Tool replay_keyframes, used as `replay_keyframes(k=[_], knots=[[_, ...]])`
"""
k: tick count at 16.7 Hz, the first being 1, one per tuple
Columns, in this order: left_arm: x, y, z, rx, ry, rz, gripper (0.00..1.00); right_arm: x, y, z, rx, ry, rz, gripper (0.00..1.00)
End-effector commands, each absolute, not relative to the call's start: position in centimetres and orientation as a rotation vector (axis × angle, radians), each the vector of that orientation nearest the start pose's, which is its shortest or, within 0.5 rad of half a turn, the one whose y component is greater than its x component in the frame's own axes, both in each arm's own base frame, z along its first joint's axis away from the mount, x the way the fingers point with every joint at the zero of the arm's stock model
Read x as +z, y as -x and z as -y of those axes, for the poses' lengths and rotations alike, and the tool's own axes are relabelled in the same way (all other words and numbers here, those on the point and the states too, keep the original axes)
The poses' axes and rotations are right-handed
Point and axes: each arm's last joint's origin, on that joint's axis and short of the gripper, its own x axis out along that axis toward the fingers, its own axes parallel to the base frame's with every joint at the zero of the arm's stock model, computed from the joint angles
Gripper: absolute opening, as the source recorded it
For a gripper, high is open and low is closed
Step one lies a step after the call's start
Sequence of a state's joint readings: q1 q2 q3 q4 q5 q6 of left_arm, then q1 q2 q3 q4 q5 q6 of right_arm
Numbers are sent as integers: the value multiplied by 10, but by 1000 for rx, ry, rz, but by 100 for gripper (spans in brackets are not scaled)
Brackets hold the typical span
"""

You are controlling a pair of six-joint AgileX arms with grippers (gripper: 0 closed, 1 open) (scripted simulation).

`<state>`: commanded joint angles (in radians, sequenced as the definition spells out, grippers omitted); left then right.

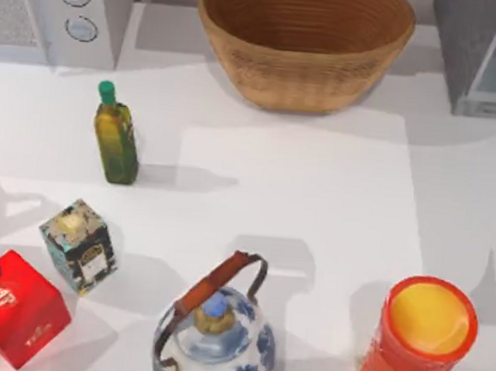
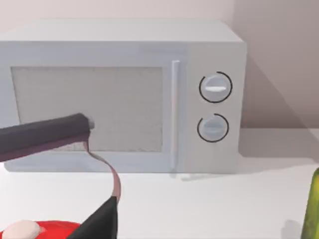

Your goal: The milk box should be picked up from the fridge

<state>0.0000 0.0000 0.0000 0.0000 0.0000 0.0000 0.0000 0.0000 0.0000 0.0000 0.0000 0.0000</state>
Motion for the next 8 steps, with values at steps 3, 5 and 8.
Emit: replay_keyframes(k=[3, 5, 8], knots=[[160, -106, 1, 0, 0, 0, 100, 161, -106, 2, 0, 0, 1, 100], [160, -106, 1, 0, 0, 0, 100, 164, -109, 3, -2, 1, 7, 100], [160, -106, 1, 0, 0, 0, 100, 171, -119, 8, -5, 4, 22, 100]])
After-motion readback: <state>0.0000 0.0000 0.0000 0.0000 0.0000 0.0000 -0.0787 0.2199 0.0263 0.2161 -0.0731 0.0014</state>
